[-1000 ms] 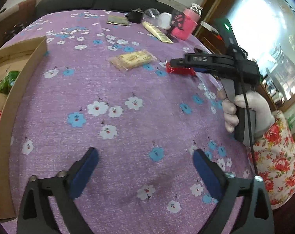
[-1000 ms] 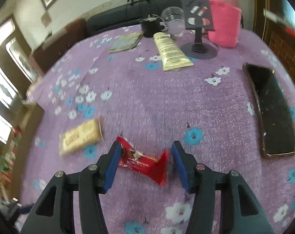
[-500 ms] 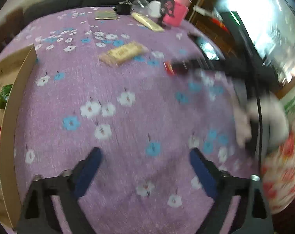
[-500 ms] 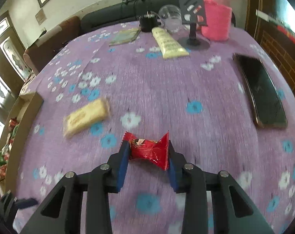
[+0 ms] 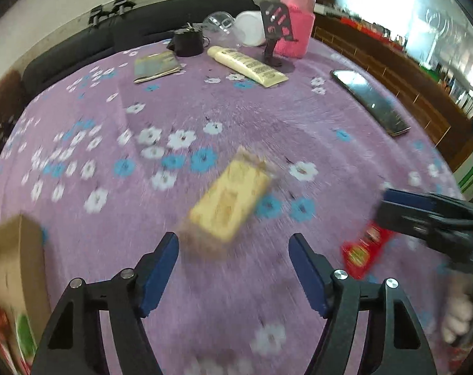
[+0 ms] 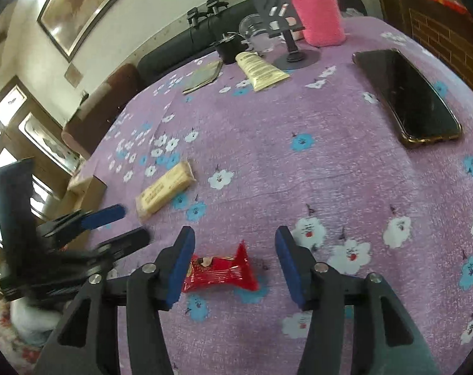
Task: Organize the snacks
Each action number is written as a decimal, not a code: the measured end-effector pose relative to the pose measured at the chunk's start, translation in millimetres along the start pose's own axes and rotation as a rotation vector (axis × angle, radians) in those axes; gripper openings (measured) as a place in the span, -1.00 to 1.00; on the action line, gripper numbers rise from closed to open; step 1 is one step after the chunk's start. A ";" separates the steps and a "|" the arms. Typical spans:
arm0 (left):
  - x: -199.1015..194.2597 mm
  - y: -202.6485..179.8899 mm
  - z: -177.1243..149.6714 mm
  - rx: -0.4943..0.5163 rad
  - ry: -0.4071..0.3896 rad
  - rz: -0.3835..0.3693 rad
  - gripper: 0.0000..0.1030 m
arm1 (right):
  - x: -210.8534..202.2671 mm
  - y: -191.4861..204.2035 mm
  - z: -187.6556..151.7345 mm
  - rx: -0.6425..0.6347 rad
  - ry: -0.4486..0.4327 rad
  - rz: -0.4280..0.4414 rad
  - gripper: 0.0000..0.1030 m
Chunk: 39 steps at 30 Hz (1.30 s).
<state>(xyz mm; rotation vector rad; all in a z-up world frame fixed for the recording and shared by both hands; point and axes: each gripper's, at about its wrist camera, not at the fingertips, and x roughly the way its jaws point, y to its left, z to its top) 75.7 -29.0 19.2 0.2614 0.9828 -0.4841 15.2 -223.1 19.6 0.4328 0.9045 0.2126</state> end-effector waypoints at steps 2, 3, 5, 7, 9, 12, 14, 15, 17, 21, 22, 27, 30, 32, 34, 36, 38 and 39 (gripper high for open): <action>12.9 -2.2 11.3 0.029 0.003 0.028 0.40 | 0.0 -2.9 2.0 0.016 0.001 0.003 0.01; 14.2 -1.4 14.4 0.030 -0.005 0.014 0.34 | 0.8 -3.9 2.7 0.018 0.003 0.003 0.01; 15.8 -2.3 19.3 0.037 -0.003 0.008 0.18 | 1.4 -5.8 2.4 0.024 0.006 0.000 0.01; 13.8 -6.1 19.8 0.052 -0.001 -0.006 -0.13 | 3.0 -7.5 2.1 0.033 0.014 0.005 0.01; 10.5 -9.2 16.6 0.057 0.010 -0.026 -0.15 | 3.6 -6.2 2.2 0.027 0.019 0.017 0.01; 3.1 -17.3 3.2 0.086 0.023 -0.031 -0.15 | 5.9 -2.1 1.4 0.009 0.023 0.015 0.02; -2.7 -19.5 -3.8 0.091 0.041 -0.040 -0.15 | 6.1 -1.8 0.7 0.015 0.027 0.027 0.02; -7.2 -18.8 -7.2 0.078 0.059 -0.063 -0.15 | 5.6 -2.5 0.5 0.021 0.028 0.031 0.02; -18.4 -18.0 -12.3 0.064 0.054 -0.072 -0.14 | 4.4 -4.8 0.8 0.037 0.030 0.044 0.03; -31.3 -18.6 -11.1 0.056 0.001 -0.073 -0.08 | 2.4 -7.0 1.0 0.054 0.023 0.045 0.03; -29.7 -19.4 -9.3 0.059 -0.003 -0.060 -0.05 | 1.7 -6.6 0.9 0.055 0.021 0.047 0.03; -4.8 -35.1 1.9 0.090 0.002 -0.043 0.14 | -1.3 -7.6 0.6 0.056 0.013 0.052 0.03; 3.8 -42.4 2.5 0.107 -0.001 -0.031 0.15 | -1.8 -8.6 0.6 0.059 0.016 0.057 0.03; 2.3 -39.8 3.4 0.084 0.012 -0.046 -0.16 | -1.6 -8.9 0.8 0.058 0.016 0.058 0.03; -2.9 -37.4 0.2 0.082 0.012 -0.041 -0.33 | -0.7 -10.5 1.3 0.062 0.020 0.057 0.03; -11.0 -31.8 -6.9 0.072 -0.002 -0.031 -0.33 | 0.5 -11.3 0.9 0.064 0.022 0.054 0.03; -22.5 -20.5 -18.0 0.028 -0.010 -0.049 -0.33 | 1.9 -11.9 0.8 0.063 0.022 0.054 0.03; -29.2 -15.0 -24.4 0.006 -0.018 -0.057 -0.33 | 2.0 -10.8 0.9 0.057 0.019 0.058 0.03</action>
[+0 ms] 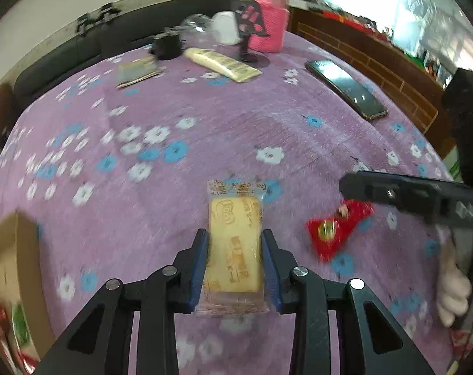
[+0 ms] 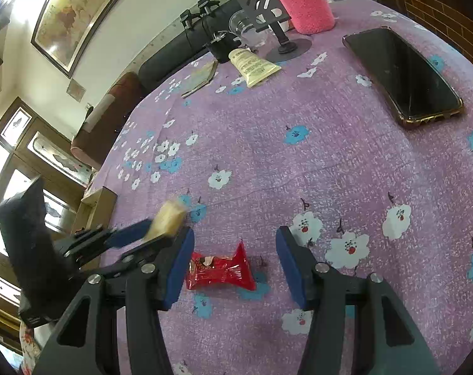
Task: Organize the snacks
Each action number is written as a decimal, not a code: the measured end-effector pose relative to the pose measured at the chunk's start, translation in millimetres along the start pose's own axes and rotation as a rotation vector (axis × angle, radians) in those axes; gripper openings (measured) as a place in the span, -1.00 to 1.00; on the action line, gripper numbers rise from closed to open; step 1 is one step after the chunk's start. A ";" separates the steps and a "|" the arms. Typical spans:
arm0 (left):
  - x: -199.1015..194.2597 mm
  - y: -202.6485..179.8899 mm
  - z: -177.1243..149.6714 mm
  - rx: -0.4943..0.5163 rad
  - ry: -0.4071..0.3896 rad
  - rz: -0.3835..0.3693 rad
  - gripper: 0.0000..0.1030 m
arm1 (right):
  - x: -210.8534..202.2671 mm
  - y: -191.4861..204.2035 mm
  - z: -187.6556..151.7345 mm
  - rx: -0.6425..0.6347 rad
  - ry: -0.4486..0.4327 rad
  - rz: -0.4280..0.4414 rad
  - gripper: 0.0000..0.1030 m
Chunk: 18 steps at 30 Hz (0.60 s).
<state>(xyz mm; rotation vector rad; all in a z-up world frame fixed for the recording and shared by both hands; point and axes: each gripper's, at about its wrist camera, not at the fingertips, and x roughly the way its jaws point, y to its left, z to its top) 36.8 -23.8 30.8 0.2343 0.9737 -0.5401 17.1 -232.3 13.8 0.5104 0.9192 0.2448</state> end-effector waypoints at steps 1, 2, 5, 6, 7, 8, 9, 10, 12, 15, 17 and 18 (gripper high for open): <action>-4.3 3.5 -4.5 -0.017 -0.005 -0.009 -0.33 | 0.2 1.8 -0.1 -0.011 -0.002 0.006 0.03; -14.1 10.3 -14.2 -0.053 -0.016 -0.025 -0.33 | 0.7 4.3 -0.6 -0.027 -0.004 0.012 0.03; -34.4 22.3 -38.1 -0.128 -0.044 -0.048 -0.33 | 8.0 15.4 -4.3 -0.088 0.013 0.031 0.11; -40.2 25.1 -45.9 -0.151 -0.052 -0.056 -0.33 | 12.0 18.7 -6.3 -0.103 0.028 0.032 0.14; -43.1 26.7 -50.2 -0.167 -0.058 -0.060 -0.33 | 11.9 22.3 -7.8 -0.122 0.020 0.020 0.17; -48.1 28.8 -57.3 -0.188 -0.065 -0.067 -0.33 | 11.9 24.7 -9.4 -0.133 0.026 0.019 0.20; -54.1 31.4 -64.7 -0.212 -0.076 -0.078 -0.33 | 11.1 24.8 -10.9 -0.127 0.030 0.022 0.20; -58.8 33.1 -69.3 -0.227 -0.085 -0.084 -0.32 | 9.5 23.7 -12.7 -0.106 0.030 0.024 0.20; -71.7 37.9 -79.5 -0.263 -0.110 -0.094 -0.32 | 4.9 20.7 -17.0 -0.039 0.039 0.022 0.20; -88.0 43.6 -90.8 -0.299 -0.141 -0.113 -0.32 | -0.7 25.7 -31.3 -0.008 0.092 0.043 0.20; -93.7 46.2 -95.8 -0.306 -0.153 -0.112 -0.32 | -2.8 37.0 -42.1 -0.058 0.158 0.056 0.21; -97.6 47.7 -100.1 -0.314 -0.159 -0.111 -0.32 | -4.1 40.0 -43.3 -0.075 0.175 0.048 0.21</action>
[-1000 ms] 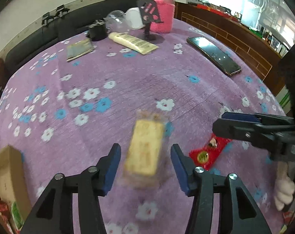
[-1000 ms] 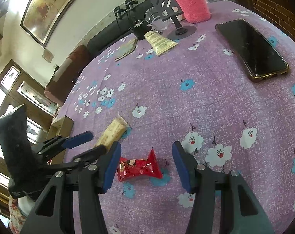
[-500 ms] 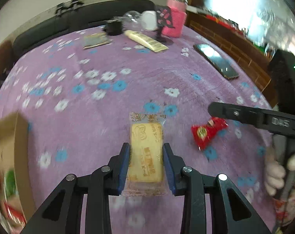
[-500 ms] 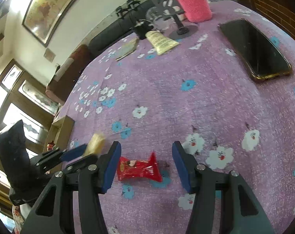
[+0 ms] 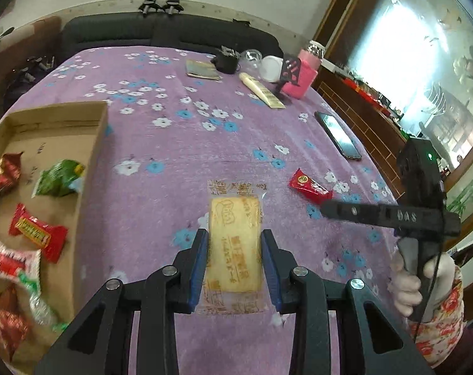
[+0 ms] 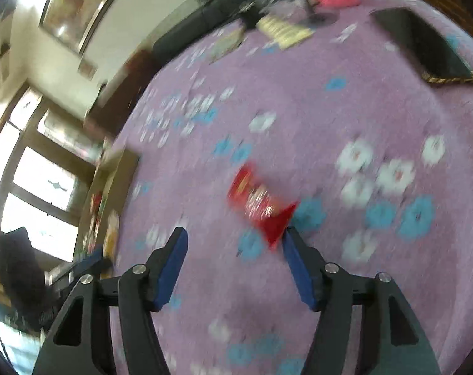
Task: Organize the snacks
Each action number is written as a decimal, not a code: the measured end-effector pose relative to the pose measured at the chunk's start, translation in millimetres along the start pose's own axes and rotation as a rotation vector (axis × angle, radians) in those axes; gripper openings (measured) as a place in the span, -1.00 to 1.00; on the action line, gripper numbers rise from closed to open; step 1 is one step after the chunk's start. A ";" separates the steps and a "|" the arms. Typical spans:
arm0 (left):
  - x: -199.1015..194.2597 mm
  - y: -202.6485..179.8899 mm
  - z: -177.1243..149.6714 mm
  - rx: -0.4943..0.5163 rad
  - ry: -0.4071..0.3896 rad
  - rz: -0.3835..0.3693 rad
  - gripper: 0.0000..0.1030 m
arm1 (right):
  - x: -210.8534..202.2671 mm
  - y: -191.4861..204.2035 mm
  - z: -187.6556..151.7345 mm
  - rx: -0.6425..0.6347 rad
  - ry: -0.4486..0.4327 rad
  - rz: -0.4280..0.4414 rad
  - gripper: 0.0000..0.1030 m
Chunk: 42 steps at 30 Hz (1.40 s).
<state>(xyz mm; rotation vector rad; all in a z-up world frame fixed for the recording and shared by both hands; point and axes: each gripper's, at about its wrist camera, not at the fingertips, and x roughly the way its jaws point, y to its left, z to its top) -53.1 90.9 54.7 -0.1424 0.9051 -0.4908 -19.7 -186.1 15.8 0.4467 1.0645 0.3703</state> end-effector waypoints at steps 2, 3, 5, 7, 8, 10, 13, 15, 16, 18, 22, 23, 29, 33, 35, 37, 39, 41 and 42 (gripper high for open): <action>-4.6 4.4 -2.8 -0.012 -0.009 -0.008 -0.32 | -5.4 7.1 0.5 -0.049 -0.034 -0.097 0.21; -7.7 6.3 -4.8 -0.021 -0.015 -0.012 -0.32 | -7.0 11.9 2.7 -0.087 -0.070 -0.177 0.21; -13.3 9.1 -7.9 -0.033 -0.027 -0.017 -0.32 | -1.4 19.8 6.9 -0.163 -0.115 -0.287 0.20; -18.9 11.6 -11.1 -0.042 -0.037 -0.014 -0.32 | 13.2 25.7 9.1 -0.228 -0.114 -0.332 0.20; -23.8 14.7 -13.4 -0.051 -0.044 -0.012 -0.32 | 22.3 29.0 9.1 -0.264 -0.104 -0.351 0.20; -31.3 19.6 -16.7 -0.066 -0.056 -0.004 -0.32 | 32.2 34.0 8.4 -0.319 -0.115 -0.408 0.13; -45.5 32.0 -22.2 -0.103 -0.074 0.026 -0.32 | 35.2 40.8 9.2 -0.344 -0.107 -0.426 -0.49; -57.4 42.2 -24.6 -0.124 -0.095 0.053 -0.32 | 33.6 42.8 8.3 -0.328 -0.095 -0.424 -0.50; -63.6 47.8 -25.6 -0.134 -0.108 0.068 -0.32 | 33.1 44.0 6.8 -0.333 -0.093 -0.430 -0.50; -71.7 58.1 -27.4 -0.152 -0.128 0.084 -0.32 | 32.3 48.0 4.6 -0.326 -0.086 -0.422 -0.51; -86.2 82.6 -30.3 -0.203 -0.164 0.105 -0.32 | 17.4 67.8 1.6 -0.321 -0.108 -0.369 -0.51; -88.9 88.6 -30.9 -0.215 -0.171 0.111 -0.32 | 12.8 78.3 1.8 -0.329 -0.117 -0.343 -0.51; -105.2 118.3 -28.8 -0.264 -0.206 0.151 -0.31 | 10.8 139.8 6.0 -0.368 -0.113 -0.190 -0.50; -108.2 131.7 -15.5 -0.251 -0.203 0.187 -0.31 | 28.8 184.2 9.7 -0.389 -0.064 -0.104 -0.50; -107.3 136.1 -8.2 -0.238 -0.198 0.209 -0.31 | 41.0 205.4 11.5 -0.402 -0.047 -0.081 -0.50; -106.4 142.8 -0.5 -0.223 -0.194 0.232 -0.31 | 50.8 221.2 11.5 -0.415 -0.038 -0.072 -0.50; -105.2 148.5 4.4 -0.214 -0.191 0.248 -0.31 | 62.6 237.5 12.4 -0.425 -0.027 -0.059 -0.50; -102.5 155.6 9.3 -0.210 -0.186 0.264 -0.31 | 73.3 250.6 14.3 -0.437 -0.020 -0.058 -0.50; -101.4 159.0 11.2 -0.208 -0.184 0.270 -0.31 | 78.4 255.8 14.9 -0.441 -0.017 -0.056 -0.50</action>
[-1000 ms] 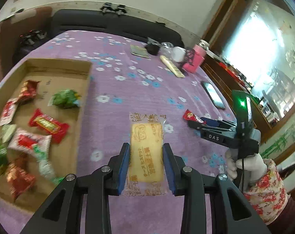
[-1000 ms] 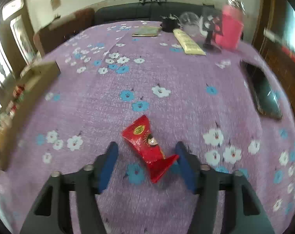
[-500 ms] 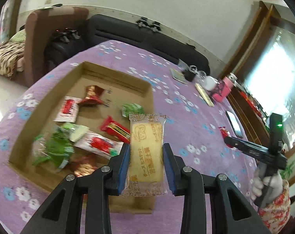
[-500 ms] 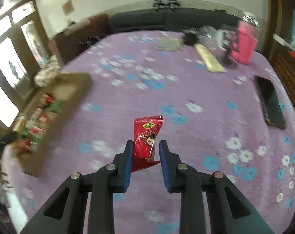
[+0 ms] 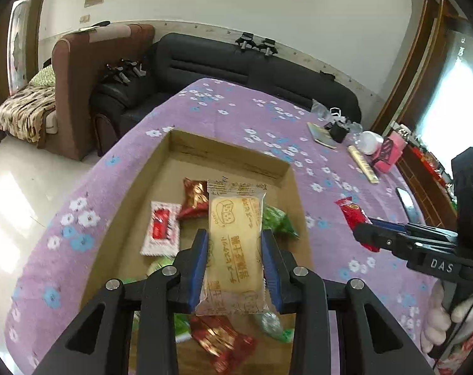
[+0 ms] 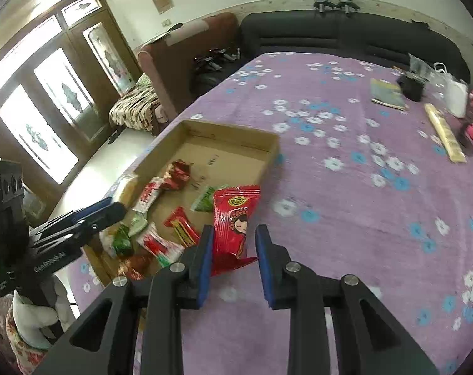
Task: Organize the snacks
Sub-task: 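Carry both snacks over the cardboard tray and open both tools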
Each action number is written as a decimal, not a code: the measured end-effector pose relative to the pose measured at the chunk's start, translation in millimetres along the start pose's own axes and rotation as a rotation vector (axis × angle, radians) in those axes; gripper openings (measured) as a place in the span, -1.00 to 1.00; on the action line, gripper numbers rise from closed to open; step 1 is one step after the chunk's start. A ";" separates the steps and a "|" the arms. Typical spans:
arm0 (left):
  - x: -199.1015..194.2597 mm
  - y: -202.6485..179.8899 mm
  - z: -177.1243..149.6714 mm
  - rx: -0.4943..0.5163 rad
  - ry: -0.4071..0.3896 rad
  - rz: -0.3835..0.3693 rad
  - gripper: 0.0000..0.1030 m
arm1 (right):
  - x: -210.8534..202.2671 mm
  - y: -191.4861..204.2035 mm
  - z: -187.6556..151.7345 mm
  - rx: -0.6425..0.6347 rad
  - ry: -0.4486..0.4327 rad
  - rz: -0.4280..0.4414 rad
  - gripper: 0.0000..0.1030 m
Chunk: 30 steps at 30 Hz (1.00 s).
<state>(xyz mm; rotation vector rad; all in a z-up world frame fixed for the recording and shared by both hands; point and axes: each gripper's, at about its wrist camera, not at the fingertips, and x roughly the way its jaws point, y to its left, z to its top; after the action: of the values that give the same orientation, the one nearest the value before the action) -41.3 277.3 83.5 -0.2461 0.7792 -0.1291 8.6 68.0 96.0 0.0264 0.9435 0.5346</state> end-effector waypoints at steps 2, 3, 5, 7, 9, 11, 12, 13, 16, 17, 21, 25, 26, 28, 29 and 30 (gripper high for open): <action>4.4 2.7 3.7 0.008 0.002 0.019 -0.31 | 10.1 9.5 7.3 -0.008 0.005 0.001 -0.50; 8.2 4.4 6.1 0.016 0.003 0.033 -0.31 | 13.5 11.9 9.5 -0.011 0.005 0.000 -0.50; 12.3 5.8 8.1 0.020 0.007 0.050 -0.31 | 21.3 17.3 14.9 -0.014 0.001 0.002 -0.49; 19.4 8.7 10.9 0.020 0.014 0.069 -0.31 | 31.9 22.3 21.1 -0.014 -0.003 0.003 -0.49; 25.0 10.1 11.9 0.018 0.021 0.093 -0.31 | 43.3 25.0 26.8 -0.009 0.004 -0.002 -0.49; 29.1 11.4 12.5 0.017 0.026 0.112 -0.31 | 56.6 27.2 31.4 0.000 0.022 -0.003 -0.49; 31.7 13.0 12.6 0.015 0.029 0.120 -0.31 | 61.4 28.1 32.8 0.001 0.028 -0.006 -0.49; 32.8 14.0 12.3 0.012 0.030 0.124 -0.31 | 66.6 29.4 34.4 0.000 0.034 -0.011 -0.49; 36.4 17.1 12.3 0.006 0.034 0.133 -0.31 | 81.2 31.4 36.9 0.004 0.055 -0.015 -0.49; 37.7 17.8 12.4 0.004 0.034 0.140 -0.31 | 85.1 31.4 37.5 0.006 0.061 -0.016 -0.49; 40.8 21.6 13.5 0.000 0.033 0.145 -0.31 | 99.0 31.8 40.0 0.007 0.078 -0.025 -0.49; 42.9 23.7 15.5 -0.002 0.033 0.143 -0.31 | 108.9 31.7 42.6 0.005 0.088 -0.040 -0.49; 43.7 24.0 15.9 -0.001 0.032 0.144 -0.31 | 110.9 31.6 43.0 0.005 0.090 -0.042 -0.49; 44.5 24.2 16.3 0.001 0.031 0.142 -0.31 | 114.9 31.8 44.0 0.007 0.093 -0.047 -0.49; 44.6 23.7 16.4 0.002 0.031 0.144 -0.31 | 116.4 31.8 44.4 0.008 0.094 -0.049 -0.49; 44.9 23.4 16.4 0.003 0.030 0.143 -0.31 | 117.9 31.8 44.5 0.007 0.096 -0.051 -0.49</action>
<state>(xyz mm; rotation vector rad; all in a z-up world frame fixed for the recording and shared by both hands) 2.6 293.4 58.1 -0.1850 0.8236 0.0011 84.8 157.5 40.6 -0.0170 1.0369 0.4888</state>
